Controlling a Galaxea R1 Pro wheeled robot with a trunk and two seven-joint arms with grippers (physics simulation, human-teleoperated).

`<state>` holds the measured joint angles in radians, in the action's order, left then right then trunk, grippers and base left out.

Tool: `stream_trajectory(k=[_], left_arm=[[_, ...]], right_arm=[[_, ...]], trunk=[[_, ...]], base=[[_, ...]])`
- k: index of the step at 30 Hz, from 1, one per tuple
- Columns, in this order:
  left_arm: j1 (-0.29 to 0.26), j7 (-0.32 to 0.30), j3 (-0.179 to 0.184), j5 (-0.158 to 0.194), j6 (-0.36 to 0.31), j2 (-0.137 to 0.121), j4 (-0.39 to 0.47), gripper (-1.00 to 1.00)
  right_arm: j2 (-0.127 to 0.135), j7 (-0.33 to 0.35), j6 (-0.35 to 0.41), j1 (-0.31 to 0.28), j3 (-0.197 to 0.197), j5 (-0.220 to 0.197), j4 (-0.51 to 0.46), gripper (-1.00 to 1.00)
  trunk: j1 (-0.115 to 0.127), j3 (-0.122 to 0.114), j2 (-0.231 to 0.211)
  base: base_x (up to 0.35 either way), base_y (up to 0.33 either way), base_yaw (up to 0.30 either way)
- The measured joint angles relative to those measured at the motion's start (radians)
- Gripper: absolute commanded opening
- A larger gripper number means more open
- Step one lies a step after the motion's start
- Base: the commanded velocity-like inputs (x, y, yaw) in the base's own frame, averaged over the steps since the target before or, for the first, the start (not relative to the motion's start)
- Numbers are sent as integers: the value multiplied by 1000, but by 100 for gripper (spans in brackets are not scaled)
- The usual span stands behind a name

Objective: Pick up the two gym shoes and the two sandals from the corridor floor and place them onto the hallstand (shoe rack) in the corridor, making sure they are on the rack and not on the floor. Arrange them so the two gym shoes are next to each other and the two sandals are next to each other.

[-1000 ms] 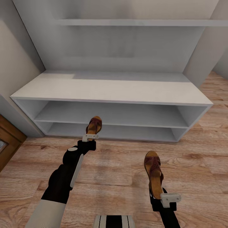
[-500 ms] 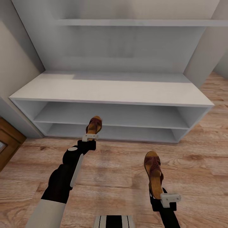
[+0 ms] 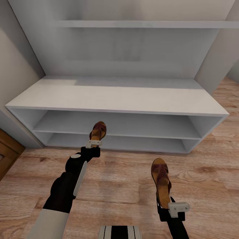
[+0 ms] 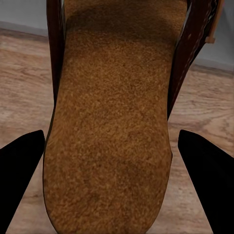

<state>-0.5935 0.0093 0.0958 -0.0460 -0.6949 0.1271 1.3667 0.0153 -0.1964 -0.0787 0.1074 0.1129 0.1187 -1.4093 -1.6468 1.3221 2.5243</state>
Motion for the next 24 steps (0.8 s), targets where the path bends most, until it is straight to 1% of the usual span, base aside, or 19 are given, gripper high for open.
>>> stream_trajectory(k=[19, 24], left_arm=[[0, 0, 0, 0, 0, 0, 0, -100], [0, 0, 0, 0, 0, 0, -1, -100]], right_arm=[[0, 0, 0, 0, -1, 0, -2, -100], [0, 0, -1, 0, -1, 0, -2, -100]], trunk=[[0, 0, 0], [0, 0, 0]], base=[[7, 0, 0], [146, 0, 0]])
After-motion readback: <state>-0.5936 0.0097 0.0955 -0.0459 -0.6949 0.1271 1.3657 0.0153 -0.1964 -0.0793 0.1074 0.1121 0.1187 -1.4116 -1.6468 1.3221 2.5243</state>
